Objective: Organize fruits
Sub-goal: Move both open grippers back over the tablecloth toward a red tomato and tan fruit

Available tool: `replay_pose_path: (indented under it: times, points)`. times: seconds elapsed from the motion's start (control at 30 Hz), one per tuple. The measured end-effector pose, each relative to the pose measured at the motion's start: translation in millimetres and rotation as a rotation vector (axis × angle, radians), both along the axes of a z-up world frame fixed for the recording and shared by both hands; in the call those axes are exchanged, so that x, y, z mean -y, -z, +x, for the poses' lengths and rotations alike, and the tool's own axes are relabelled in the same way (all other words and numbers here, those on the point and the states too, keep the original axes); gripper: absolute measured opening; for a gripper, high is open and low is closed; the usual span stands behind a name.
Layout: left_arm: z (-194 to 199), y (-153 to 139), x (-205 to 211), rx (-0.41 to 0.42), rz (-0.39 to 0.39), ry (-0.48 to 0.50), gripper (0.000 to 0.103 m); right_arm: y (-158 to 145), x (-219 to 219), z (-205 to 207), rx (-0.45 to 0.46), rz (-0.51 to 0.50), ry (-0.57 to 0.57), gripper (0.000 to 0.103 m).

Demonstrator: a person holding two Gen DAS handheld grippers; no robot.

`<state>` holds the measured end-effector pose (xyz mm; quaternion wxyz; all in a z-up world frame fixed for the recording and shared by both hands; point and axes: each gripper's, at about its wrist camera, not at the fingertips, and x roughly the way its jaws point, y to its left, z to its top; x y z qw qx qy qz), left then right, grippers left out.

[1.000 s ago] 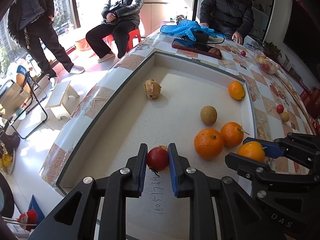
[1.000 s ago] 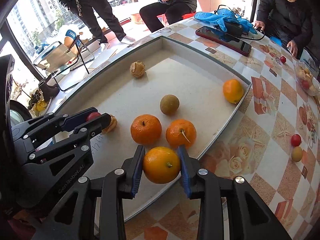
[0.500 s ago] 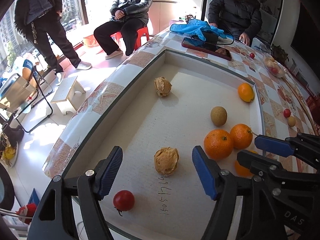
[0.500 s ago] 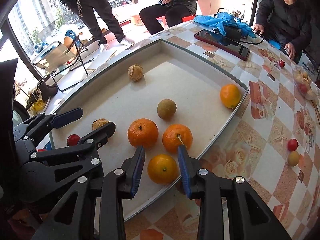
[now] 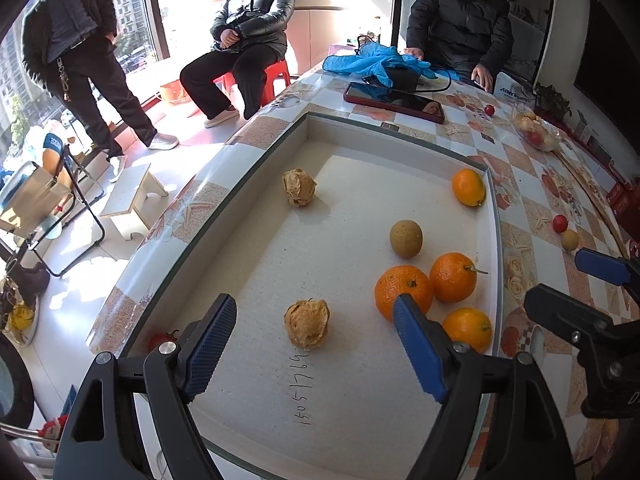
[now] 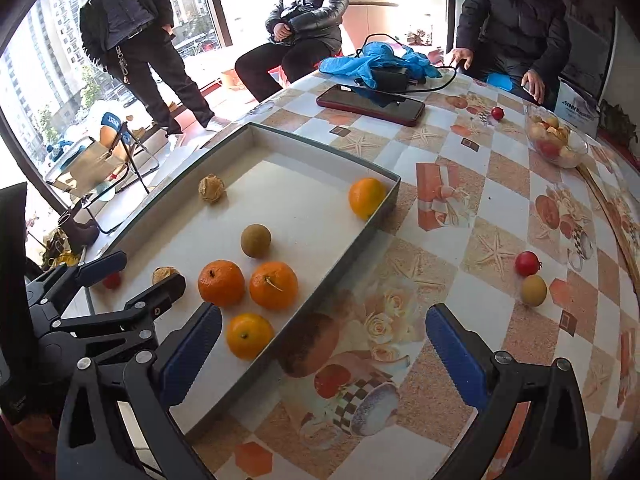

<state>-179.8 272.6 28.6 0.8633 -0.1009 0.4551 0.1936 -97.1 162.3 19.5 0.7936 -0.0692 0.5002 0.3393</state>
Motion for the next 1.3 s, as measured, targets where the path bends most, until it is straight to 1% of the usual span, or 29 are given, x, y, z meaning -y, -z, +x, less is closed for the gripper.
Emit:
replay_pose_path:
  times: [0.17, 0.37, 0.43, 0.53, 0.67, 0.77, 0.87, 1.07, 1.23, 1.3]
  points:
    - [8, -15, 29, 0.032, -0.016, 0.088, 0.083, 24, 49, 17, -0.056, -0.037, 0.115, 0.103]
    - [25, -24, 88, 0.04, -0.017, 0.238, 0.083, 64, 131, 37, -0.144, -0.106, 0.307, 0.103]
    - [32, -22, 112, 0.028, -0.021, 0.294, 0.084, 67, 154, 39, -0.099, -0.152, 0.358, 0.103]
    - [47, -14, 145, -0.001, -0.033, 0.359, 0.084, 73, 185, 42, -0.063, -0.213, 0.401, 0.103]
    - [66, 3, 182, -0.052, -0.033, 0.412, 0.084, 75, 224, 38, -0.017, -0.184, 0.455, 0.103]
    - [82, 11, 199, -0.076, -0.035, 0.425, 0.083, 75, 234, 26, 0.05, -0.151, 0.454, 0.103]
    - [101, 10, 208, -0.066, -0.022, 0.411, 0.083, 74, 234, 24, 0.056, -0.15, 0.461, 0.103]
    - [149, 6, 215, 0.012, -0.011, 0.351, 0.083, 75, 232, 25, 0.057, -0.147, 0.462, 0.103]
    - [192, 18, 214, 0.016, -0.057, 0.305, 0.083, 75, 233, 26, 0.056, -0.139, 0.462, 0.103]
    - [207, 26, 215, 0.004, -0.057, 0.293, 0.083, 75, 233, 26, 0.056, -0.137, 0.462, 0.103]
